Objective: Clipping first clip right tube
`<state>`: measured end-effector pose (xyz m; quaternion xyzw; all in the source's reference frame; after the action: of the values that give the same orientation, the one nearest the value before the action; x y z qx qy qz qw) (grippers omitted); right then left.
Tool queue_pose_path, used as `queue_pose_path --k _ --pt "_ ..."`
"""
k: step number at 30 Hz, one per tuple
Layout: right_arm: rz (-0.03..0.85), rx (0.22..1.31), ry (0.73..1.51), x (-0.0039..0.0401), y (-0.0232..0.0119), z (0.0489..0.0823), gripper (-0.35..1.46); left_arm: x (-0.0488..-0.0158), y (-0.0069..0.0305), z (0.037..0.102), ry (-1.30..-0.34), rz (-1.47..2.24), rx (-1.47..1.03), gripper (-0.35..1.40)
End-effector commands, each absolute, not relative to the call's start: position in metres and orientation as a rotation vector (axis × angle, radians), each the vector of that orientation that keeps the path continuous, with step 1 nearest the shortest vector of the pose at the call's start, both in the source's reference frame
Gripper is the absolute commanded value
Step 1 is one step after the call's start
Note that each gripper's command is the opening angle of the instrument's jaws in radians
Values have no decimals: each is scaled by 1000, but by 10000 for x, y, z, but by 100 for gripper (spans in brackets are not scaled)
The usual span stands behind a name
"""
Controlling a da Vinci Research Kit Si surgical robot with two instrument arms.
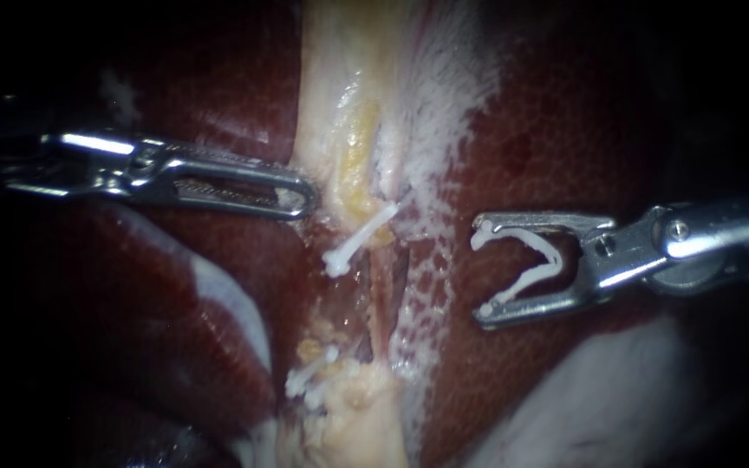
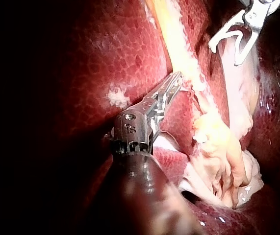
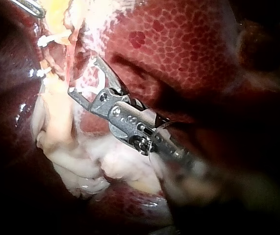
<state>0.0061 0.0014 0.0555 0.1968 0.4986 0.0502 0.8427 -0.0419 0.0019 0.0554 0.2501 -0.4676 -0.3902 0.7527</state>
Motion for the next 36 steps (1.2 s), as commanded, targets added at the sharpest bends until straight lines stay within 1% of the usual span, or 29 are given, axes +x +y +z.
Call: queue_pose_path --k 1,6,10,16,19,24,27,36 --pt "106 416 1053 61 14 555 60 -419 19 554 -1021 -852 546 -35" --pt "82 431 1060 66 6 563 60 -418 19 553 -1022 -850 550 -35" --pt "93 455 1059 74 -6 573 60 -412 23 548 -1019 -860 540 -35" --pt "113 505 1053 95 -22 588 60 -393 37 537 -1014 -881 523 -35" --pt "115 531 1055 107 -27 596 60 -379 50 529 -1013 -894 507 -35" --pt "107 595 1063 120 -29 609 58 -354 77 511 -1040 -909 463 -35" --pt "104 613 1061 126 -29 615 58 -345 84 504 -1046 -915 452 -35" --pt "116 632 1057 144 -22 632 58 -346 82 500 -1048 -918 443 -35"
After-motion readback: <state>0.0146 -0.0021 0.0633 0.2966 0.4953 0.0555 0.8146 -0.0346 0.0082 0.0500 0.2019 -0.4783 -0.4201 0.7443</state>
